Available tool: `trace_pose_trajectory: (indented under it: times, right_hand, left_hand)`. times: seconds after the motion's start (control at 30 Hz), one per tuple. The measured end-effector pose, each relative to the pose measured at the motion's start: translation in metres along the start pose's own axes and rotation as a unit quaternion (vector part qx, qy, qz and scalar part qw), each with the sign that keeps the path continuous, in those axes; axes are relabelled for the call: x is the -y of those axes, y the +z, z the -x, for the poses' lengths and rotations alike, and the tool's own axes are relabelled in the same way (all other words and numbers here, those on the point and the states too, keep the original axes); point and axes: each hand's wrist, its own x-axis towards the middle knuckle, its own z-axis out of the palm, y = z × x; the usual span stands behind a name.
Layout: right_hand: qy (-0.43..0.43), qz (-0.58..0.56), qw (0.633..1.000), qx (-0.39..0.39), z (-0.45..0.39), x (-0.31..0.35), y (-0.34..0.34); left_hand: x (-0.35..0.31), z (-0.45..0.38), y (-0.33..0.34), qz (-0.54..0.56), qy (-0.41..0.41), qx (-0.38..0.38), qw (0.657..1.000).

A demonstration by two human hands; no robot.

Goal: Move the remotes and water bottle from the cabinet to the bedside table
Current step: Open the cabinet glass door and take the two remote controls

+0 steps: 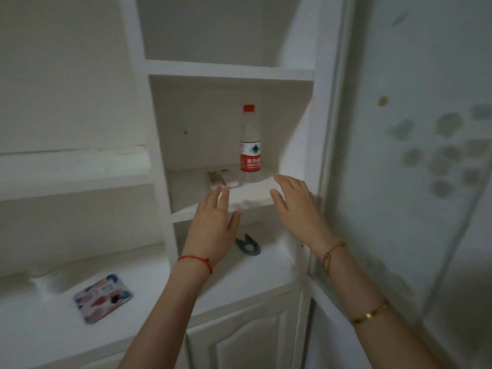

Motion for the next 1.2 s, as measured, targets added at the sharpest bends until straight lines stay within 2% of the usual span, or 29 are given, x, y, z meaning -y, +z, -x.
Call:
trace_pose_trajectory:
  times: [0.17,0.43,0.6,0.87,1.2]
  right_hand:
    - [-0.002,-0.025,0.998,0.054,-0.040,0.007,0.045]
    - [-0.024,-0.031,0.995,0.095,-0.116,0.006,0.096]
    - [-0.028,-0.013,0.991,0.133,-0.145,0.005,0.120]
    - [0.002,-0.016,0.986,0.166,-0.163,-0.002,0.138]
    - [0.059,-0.077,0.983,0.155,-0.169,0.002,0.137]
  left_hand:
    - [0.035,-0.027,-0.001,-0.022,-0.052,0.010,0.998]
    - [0.069,-0.108,0.025,-0.056,-0.111,0.047,0.991]
    - [0.076,-0.148,0.043,-0.064,-0.133,0.079,0.986]
    - [0.070,-0.171,0.060,-0.112,-0.155,0.087,0.978]
    - [0.068,-0.176,0.057,-0.017,-0.220,0.077,0.972]
